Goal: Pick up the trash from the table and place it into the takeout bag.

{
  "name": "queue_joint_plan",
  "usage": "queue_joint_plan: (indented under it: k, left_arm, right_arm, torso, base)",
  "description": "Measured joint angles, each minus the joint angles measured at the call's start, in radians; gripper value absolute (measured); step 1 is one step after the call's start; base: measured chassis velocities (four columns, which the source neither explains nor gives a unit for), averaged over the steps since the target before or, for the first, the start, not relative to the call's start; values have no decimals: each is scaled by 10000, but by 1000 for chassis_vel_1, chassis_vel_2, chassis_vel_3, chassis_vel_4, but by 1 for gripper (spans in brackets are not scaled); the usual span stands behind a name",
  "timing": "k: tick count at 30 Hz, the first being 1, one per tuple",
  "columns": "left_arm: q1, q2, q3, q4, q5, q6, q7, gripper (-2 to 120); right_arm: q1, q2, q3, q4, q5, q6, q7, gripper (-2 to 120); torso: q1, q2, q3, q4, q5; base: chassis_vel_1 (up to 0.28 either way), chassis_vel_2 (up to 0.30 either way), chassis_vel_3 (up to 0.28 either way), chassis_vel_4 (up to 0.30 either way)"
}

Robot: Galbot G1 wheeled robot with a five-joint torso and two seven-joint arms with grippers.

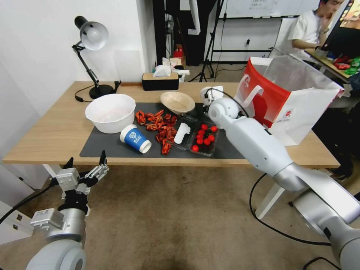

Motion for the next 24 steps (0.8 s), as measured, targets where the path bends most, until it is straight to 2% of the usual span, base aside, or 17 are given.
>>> queue_joint_plan:
  k: [14,17,24]
  left_arm:
    - [142,-68,17,-155,129,21,6,100]
    - [200,-121,17,-157,169,20,32,100]
    - [219,-144,11,-187,172,9,34,100]
  right_arm:
    - [-1024,-1494,323,2999,812,-8,412,8]
    - [-1556,-2060,582,3845,1166,-78,391,7]
    - [-2559,-2743,1289,4970,1227,-84,140,6]
  torso:
    - [-1,-1,-2,-2,1]
    - [-1,0,-1,0,-1]
    - [-1,0,-2,0,0]
  base:
    - [0,0,0,0]
    - [0,0,0,0]
    - [0,0,0,0]
